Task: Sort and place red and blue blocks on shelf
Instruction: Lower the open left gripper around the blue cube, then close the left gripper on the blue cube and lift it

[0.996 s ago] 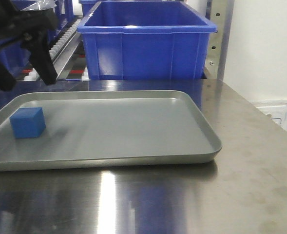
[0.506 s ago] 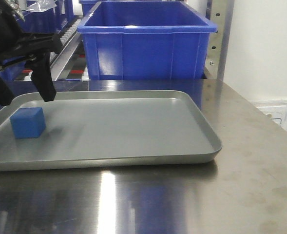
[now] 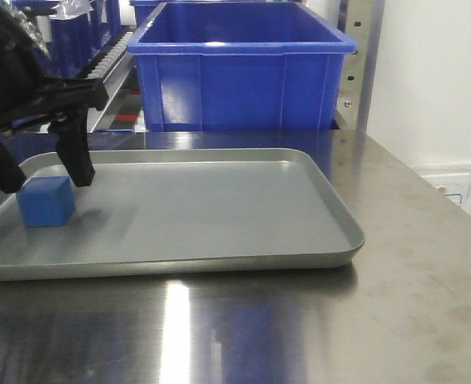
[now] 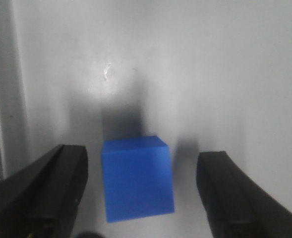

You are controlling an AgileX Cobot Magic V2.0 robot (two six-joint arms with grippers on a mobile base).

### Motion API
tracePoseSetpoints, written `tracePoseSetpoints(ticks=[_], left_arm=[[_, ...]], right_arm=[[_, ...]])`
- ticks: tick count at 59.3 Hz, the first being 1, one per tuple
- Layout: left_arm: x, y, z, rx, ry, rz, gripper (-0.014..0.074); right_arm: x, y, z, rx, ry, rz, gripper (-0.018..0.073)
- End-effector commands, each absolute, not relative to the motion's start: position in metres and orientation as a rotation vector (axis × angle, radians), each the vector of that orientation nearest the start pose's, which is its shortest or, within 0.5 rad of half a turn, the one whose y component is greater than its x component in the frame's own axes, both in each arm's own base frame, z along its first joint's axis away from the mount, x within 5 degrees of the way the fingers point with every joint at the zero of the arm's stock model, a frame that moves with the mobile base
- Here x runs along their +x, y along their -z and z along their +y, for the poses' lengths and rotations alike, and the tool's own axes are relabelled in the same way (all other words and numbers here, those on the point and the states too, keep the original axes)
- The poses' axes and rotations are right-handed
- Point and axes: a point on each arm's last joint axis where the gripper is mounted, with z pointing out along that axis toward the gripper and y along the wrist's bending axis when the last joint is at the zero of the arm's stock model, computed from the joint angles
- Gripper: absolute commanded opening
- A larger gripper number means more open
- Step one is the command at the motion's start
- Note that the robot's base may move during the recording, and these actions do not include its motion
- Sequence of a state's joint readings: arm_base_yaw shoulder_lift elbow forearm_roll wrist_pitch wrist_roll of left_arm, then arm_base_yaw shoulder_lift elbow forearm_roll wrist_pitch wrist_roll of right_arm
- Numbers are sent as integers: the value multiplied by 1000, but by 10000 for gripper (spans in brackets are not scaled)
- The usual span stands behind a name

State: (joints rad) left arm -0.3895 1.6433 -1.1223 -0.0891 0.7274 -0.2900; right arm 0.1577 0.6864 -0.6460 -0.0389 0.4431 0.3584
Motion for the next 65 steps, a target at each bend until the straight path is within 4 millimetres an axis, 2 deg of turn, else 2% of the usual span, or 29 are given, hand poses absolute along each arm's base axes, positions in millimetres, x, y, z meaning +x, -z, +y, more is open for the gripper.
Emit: tracePoseSetpoints(ticks=[1, 65], left_arm=[[308, -252, -135, 48, 334, 2674, 517], [313, -240, -137, 44, 319, 2711, 515]], right_arm=[[139, -349, 20, 146, -299, 1846, 52], [139, -349, 20, 146, -299, 1846, 52]])
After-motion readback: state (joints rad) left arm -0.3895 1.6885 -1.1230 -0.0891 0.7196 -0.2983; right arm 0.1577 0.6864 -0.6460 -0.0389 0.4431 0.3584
